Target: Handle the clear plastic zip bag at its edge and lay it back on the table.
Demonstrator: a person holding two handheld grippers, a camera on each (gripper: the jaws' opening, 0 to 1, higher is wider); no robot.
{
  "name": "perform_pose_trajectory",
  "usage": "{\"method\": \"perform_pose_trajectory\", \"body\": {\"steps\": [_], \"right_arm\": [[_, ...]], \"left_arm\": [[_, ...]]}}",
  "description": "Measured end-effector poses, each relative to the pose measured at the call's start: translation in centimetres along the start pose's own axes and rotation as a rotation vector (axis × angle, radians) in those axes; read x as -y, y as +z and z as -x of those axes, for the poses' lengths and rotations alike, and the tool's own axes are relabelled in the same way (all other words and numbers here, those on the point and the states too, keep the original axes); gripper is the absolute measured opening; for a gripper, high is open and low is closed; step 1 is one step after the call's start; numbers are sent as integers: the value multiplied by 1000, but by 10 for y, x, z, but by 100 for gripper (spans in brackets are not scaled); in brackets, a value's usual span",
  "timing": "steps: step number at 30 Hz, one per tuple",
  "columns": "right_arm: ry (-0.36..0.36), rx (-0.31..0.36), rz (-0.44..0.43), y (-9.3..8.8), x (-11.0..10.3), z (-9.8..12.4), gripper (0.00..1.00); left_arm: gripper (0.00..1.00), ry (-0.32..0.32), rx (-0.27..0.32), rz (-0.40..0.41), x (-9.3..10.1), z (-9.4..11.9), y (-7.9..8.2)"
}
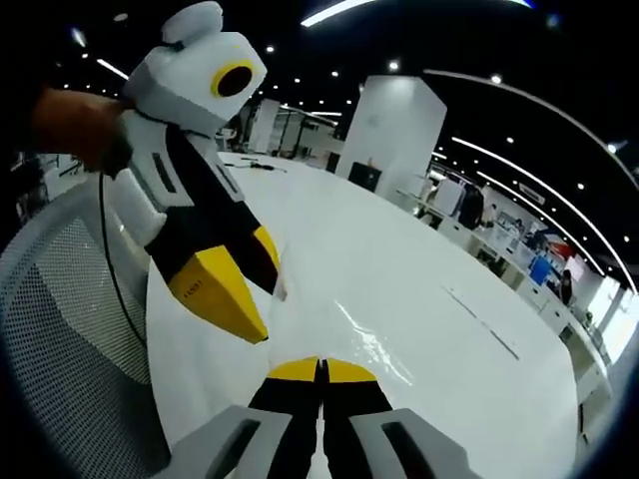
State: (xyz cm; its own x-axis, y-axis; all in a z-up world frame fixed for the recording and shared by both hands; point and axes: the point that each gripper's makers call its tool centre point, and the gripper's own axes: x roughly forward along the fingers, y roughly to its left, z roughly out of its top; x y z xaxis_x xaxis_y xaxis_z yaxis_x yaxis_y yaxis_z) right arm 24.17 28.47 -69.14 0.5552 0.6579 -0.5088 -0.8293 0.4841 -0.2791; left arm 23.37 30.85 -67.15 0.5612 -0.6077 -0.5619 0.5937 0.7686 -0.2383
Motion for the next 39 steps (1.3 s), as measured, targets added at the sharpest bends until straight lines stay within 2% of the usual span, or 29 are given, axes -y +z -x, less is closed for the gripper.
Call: {"method": "perform_pose_trajectory", "body": {"steps": [5,7,14,17,21,27,39], "right_arm": [[-2,7,-2,2,-1,1,0],[-11,14,-13,4,1,2,0],[-75,43,-56,11,23,13,0],[-115,65,-83,16,36,20,0],[-138,74,-85,19,44,27,0],[-173,91,-100,24,52,34,0],[-172,78,-87,22,49,34,0]], "left_arm": [[3,48,-12,9,-7,-5,-1],[0,61,-33,3,-9,-6,-4],[0,71,-106,-56,-13,-8,-20],[0,73,-137,-46,-18,-8,-28],[0,63,-129,-8,-18,-5,-28],[0,65,-95,-19,-18,-4,-20],[0,61,-111,-71,-24,-2,-18]]}}
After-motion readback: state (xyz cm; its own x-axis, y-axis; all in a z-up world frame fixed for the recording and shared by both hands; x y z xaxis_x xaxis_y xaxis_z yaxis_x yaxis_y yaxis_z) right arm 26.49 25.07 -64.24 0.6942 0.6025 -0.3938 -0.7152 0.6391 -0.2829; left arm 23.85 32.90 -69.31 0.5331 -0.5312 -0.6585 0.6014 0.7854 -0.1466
